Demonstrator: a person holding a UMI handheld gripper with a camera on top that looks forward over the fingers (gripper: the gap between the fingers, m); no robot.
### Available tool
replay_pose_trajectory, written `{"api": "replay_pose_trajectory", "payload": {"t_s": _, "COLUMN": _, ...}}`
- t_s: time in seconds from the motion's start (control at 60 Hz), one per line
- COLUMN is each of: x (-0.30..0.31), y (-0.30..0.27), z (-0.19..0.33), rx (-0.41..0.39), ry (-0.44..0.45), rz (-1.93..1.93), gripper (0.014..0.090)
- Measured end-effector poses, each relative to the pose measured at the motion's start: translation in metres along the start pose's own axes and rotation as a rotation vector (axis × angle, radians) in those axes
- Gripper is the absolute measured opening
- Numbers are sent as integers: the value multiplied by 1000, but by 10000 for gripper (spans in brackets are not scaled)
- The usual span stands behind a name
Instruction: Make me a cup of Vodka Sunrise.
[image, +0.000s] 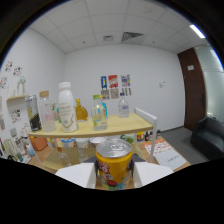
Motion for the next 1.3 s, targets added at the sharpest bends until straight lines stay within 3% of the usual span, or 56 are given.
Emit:
{"api": "replay_pose_trajectory", "payload": {"t_s": 0.1, "x": -16, "y": 65, "z": 12, "rx": -87, "ry": -14, "rz": 33, "gripper": 515}}
{"api": "replay_pose_trajectory", "payload": {"t_s": 0.25, "x": -30, "y": 113, "z": 27, "rx": -159, "ry": -13, "rz": -25, "gripper": 513}}
{"api": "replay_pose_trajectory", "payload": {"t_s": 0.583, "x": -27, "y": 123, "z": 48, "rx": -162, "ry": 70, "rz": -695, "gripper": 513}}
{"api": "replay_pose_trajectory", "payload": {"t_s": 1.05, "x": -47, "y": 122, "z": 57, "rx": -133, "ry": 93, "rz": -1870, "gripper": 512}}
{"api": "replay_pose_trajectory", "payload": {"t_s": 1.3, "x": -53, "y": 126, "z": 61, "rx": -135, "ry": 57, "rz": -2022, "gripper": 513}}
